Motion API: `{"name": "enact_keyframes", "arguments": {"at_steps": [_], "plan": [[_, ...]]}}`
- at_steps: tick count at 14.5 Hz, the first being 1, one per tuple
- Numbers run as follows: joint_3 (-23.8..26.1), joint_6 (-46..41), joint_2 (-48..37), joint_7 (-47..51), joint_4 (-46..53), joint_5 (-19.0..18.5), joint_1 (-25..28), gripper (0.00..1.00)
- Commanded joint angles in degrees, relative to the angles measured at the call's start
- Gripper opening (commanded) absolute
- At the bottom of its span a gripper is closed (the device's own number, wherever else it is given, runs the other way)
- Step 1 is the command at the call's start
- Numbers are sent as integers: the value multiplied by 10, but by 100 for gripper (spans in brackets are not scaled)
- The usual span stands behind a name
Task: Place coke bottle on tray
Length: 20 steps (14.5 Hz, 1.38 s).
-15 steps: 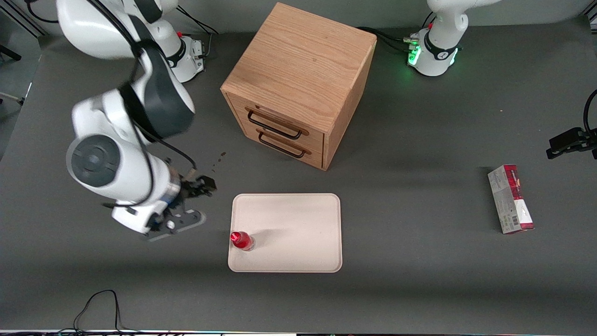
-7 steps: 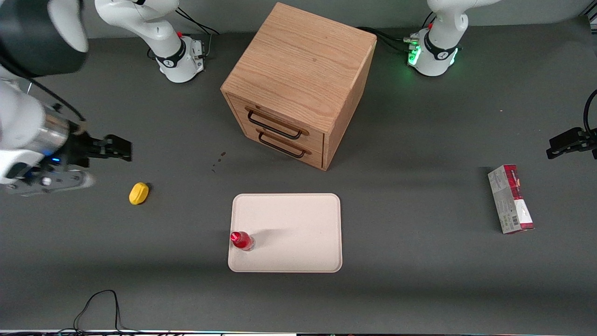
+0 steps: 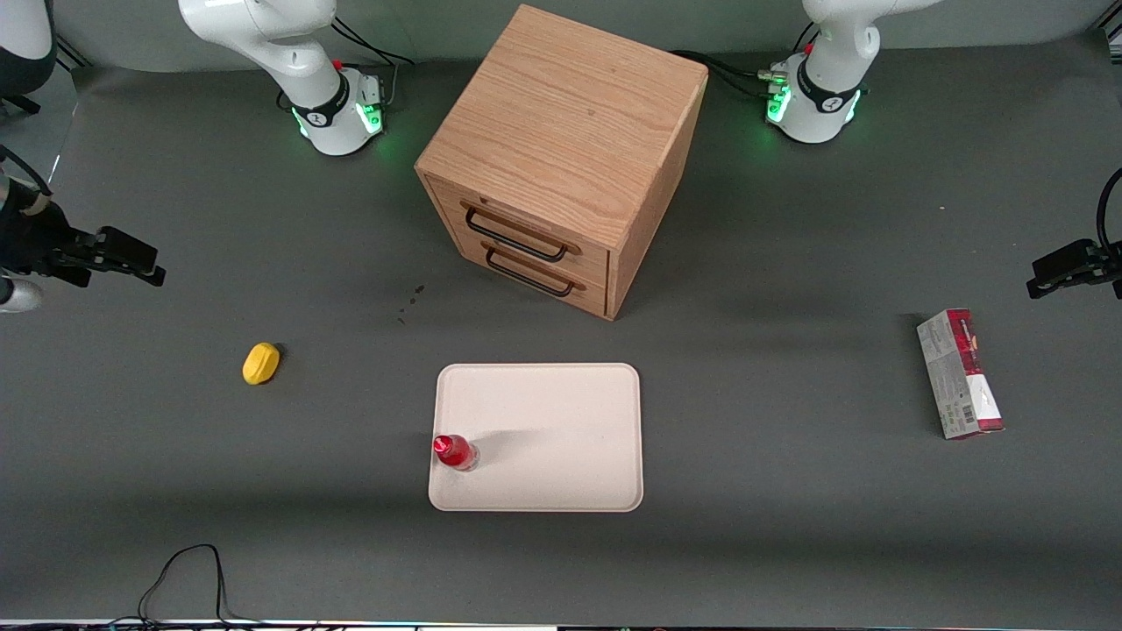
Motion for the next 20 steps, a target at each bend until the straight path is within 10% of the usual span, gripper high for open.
{"name": "enact_keyframes", "arguments": {"at_steps": [1,20], "plan": [[8,16,-23,-5,-31,4,-13,100],[-11,-12,-15,-26,-5,-22,-12,100]]}}
